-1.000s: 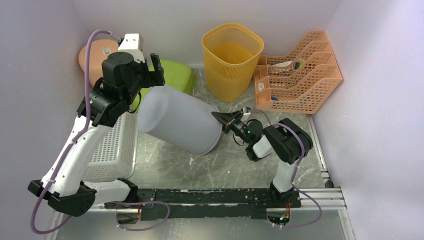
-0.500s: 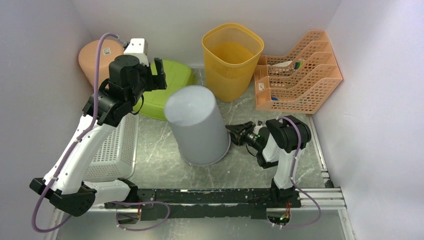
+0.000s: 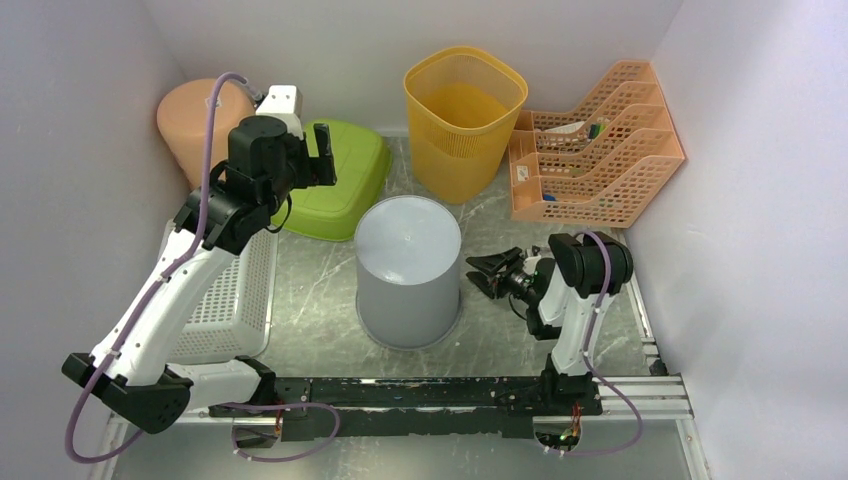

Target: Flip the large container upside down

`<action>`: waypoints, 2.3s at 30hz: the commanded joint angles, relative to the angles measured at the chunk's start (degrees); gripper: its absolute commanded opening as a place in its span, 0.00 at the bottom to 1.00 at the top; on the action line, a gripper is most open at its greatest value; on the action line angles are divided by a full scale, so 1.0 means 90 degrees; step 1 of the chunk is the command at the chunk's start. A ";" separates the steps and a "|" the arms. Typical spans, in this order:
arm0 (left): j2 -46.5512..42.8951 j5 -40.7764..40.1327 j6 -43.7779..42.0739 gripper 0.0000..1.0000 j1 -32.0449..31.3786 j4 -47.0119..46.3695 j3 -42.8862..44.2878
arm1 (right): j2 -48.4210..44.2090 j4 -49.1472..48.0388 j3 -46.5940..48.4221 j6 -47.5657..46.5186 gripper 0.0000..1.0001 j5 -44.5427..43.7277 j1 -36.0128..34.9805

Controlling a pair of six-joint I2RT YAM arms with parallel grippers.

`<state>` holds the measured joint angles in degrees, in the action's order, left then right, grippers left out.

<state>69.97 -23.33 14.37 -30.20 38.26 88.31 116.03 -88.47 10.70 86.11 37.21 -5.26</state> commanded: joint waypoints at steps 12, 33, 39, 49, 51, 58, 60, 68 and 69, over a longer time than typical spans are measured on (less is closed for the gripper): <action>0.0054 0.0260 -0.0034 1.00 -0.0014 -0.0287 -0.0096 | -0.1607 -0.1673 0.1019 0.1107 0.52 0.0117 0.0170; 0.0273 0.0273 -0.0211 1.00 -0.0043 -0.0199 0.0148 | -0.4945 1.1500 0.4843 -0.6322 0.54 -0.4474 -0.1358; 0.0409 0.0431 -0.0198 1.00 -0.0043 -0.0227 0.0267 | -0.5761 1.2324 0.4111 -0.6255 0.54 -0.5782 -0.2157; 0.0669 0.0969 -0.0277 1.00 -0.0043 -0.0070 0.0849 | -0.5394 1.1933 0.3364 -0.5850 0.54 -0.5636 -0.3102; 0.0679 0.1073 -0.0299 1.00 -0.0043 -0.0035 0.0908 | -0.4982 1.1647 0.3298 -0.5709 0.54 -0.5603 -0.3432; 0.0554 0.1552 -0.0389 1.00 -0.0063 -0.0155 0.0741 | -0.3587 1.0713 0.3806 -0.5483 0.54 -0.5421 -0.4323; 0.0478 0.1552 -0.0364 1.00 -0.0063 -0.0235 0.0688 | -0.3142 1.0532 0.4180 -0.5473 0.54 -0.5318 -0.4552; 0.0348 0.1612 -0.0392 1.00 -0.0068 -0.0266 0.0611 | -0.1728 0.9923 0.5532 -0.5379 0.53 -0.4928 -0.5162; 0.0342 0.1592 -0.0400 1.00 -0.0072 -0.0267 0.0599 | -0.1601 0.9890 0.5639 -0.5377 0.53 -0.4933 -0.5204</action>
<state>74.74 -10.17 11.75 -30.59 37.52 94.26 98.13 5.56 56.71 36.51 -8.69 -50.22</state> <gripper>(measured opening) 0.994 0.534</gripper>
